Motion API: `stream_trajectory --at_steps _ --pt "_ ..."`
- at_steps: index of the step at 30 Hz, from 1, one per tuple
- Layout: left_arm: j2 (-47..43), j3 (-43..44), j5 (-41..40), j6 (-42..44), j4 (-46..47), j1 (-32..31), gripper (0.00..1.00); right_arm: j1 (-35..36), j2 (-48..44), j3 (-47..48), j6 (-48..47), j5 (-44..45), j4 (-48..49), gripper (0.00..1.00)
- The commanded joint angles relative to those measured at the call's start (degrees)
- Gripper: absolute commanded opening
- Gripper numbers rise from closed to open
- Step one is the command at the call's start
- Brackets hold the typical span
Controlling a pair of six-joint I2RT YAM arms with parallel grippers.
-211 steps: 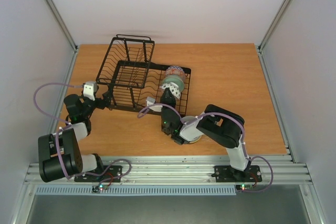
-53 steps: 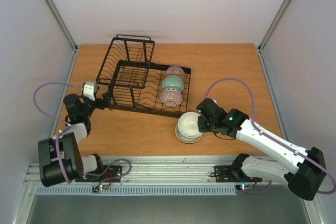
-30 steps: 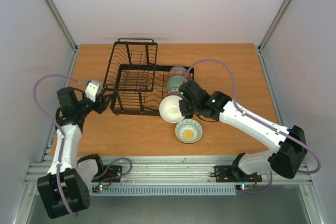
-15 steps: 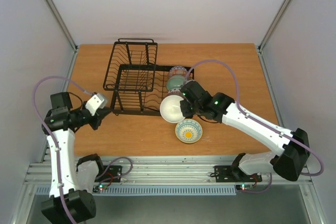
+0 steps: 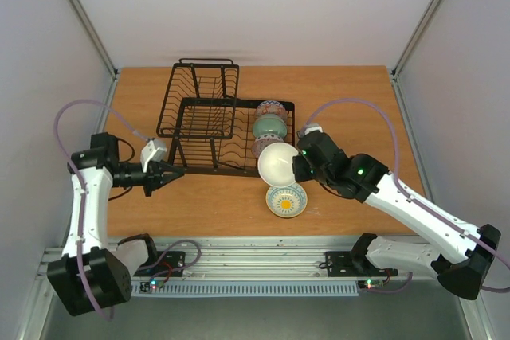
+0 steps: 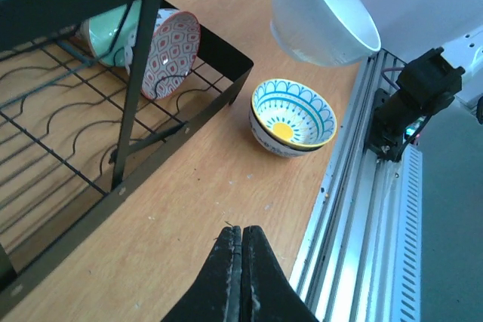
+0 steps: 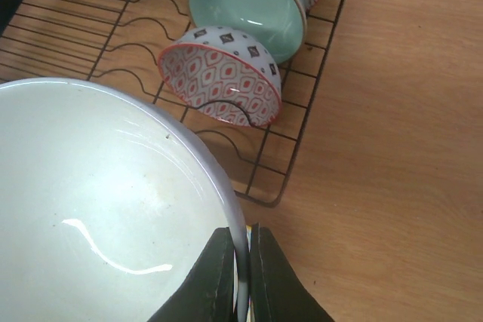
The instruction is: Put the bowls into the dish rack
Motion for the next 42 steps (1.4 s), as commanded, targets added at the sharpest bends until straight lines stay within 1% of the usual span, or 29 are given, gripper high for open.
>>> stream_trajectory --at_steps 1,3,4,5,7,11,15,18,23,29,35,39,42 --pt "1.6 0.2 2.9 -8.2 11.9 -2.2 0.01 0.3 -1.7 -1.1 2.7 2.7 -0.2 0.01" --pt "1.1 -1.5 0.6 -16.2 23.1 -4.0 0.00 0.3 -1.9 -1.2 2.8 3.2 -0.3 0.01" --pt "0.5 -2.7 -1.5 -22.8 29.0 -5.0 0.00 0.4 -1.8 -1.2 2.8 3.3 -0.3 0.01" --pt "-0.3 -4.0 -4.2 -26.6 34.9 -6.4 0.00 0.4 -1.9 -1.3 2.9 3.3 -0.3 0.01" --pt "-1.7 -6.3 -9.6 -35.6 43.7 -8.9 0.00 0.4 -1.8 -1.5 2.9 3.3 -0.2 0.01" --pt "-1.2 -7.7 -16.6 -42.3 51.8 -11.7 0.01 0.5 -1.6 -2.1 3.1 3.5 0.0 0.01" --pt "-0.6 -9.4 -24.7 -47.5 59.8 -12.2 0.01 0.5 -1.6 -2.6 2.8 3.5 0.5 0.01" --pt "-0.7 -10.2 -28.8 -49.7 62.6 -12.3 0.01 0.5 -1.4 -2.9 2.5 3.2 0.9 0.01" --pt "0.2 -10.2 -34.7 -50.9 65.2 -12.2 0.00 0.5 -0.8 -3.8 2.0 3.1 2.0 0.01" --pt "4.5 -8.6 -40.9 -51.0 67.7 -12.3 0.01 0.7 -0.7 -5.1 1.5 1.9 3.6 0.01" --pt "9.0 -5.1 -47.1 -51.4 70.0 -12.3 0.00 1.0 -0.8 -5.6 1.2 1.9 3.9 0.01" --pt "9.3 -2.9 -49.4 -52.4 68.1 -12.3 0.00 1.3 -0.5 -5.9 1.0 1.4 4.6 0.01" --pt "5.1 -2.4 -46.9 -51.8 63.1 -12.3 0.01 1.7 0.2 -5.8 0.8 1.4 4.9 0.01"
